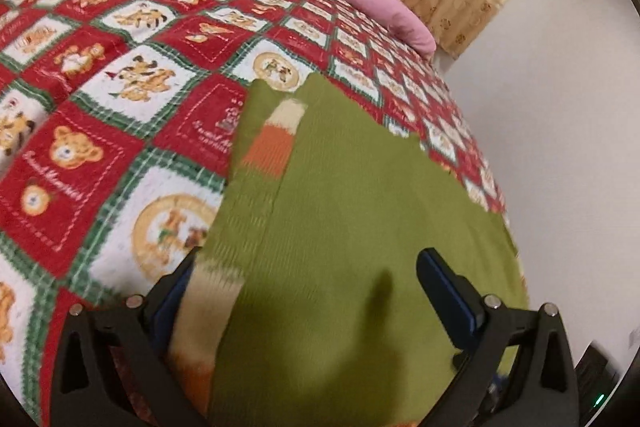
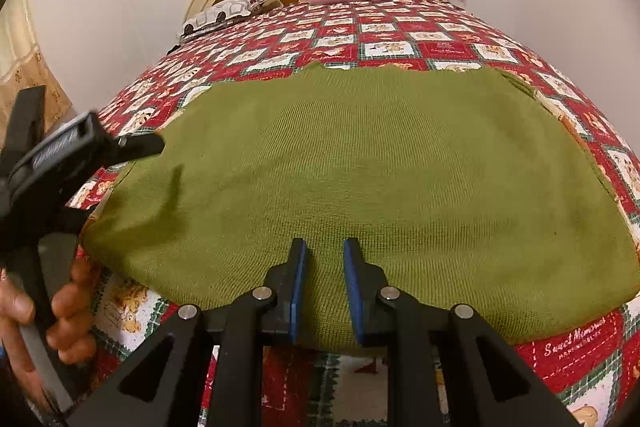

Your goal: Fold small clothes

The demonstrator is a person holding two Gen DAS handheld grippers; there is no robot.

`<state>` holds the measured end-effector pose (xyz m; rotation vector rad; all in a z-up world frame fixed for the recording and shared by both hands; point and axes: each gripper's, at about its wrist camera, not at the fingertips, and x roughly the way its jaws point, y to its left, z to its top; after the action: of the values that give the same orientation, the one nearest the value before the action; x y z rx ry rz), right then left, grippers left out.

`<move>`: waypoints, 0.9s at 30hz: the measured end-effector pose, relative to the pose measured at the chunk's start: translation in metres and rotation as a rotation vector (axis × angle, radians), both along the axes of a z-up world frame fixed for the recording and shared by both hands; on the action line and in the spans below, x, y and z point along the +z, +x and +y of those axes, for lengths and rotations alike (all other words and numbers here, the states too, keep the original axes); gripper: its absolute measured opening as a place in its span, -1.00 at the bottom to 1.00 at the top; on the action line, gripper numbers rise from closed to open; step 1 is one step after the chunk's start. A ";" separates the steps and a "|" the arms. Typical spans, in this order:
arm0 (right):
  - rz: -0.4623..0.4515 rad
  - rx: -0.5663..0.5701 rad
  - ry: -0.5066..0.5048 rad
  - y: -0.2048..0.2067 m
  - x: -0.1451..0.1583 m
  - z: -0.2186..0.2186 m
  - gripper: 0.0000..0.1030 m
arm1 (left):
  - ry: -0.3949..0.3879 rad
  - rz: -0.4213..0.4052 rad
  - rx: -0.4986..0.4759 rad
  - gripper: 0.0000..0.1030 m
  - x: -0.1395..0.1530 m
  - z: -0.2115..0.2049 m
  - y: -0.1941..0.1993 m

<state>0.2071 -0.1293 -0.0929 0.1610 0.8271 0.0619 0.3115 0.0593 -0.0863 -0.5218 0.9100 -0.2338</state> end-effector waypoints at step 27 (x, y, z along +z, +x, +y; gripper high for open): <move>-0.033 -0.007 0.051 -0.005 0.002 -0.005 -0.62 | -0.081 -0.039 0.017 -0.56 0.010 0.014 -0.001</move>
<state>0.2020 -0.1340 -0.0904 0.2099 0.7925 0.0790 0.3101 0.0729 -0.0759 -0.5979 0.8606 -0.2658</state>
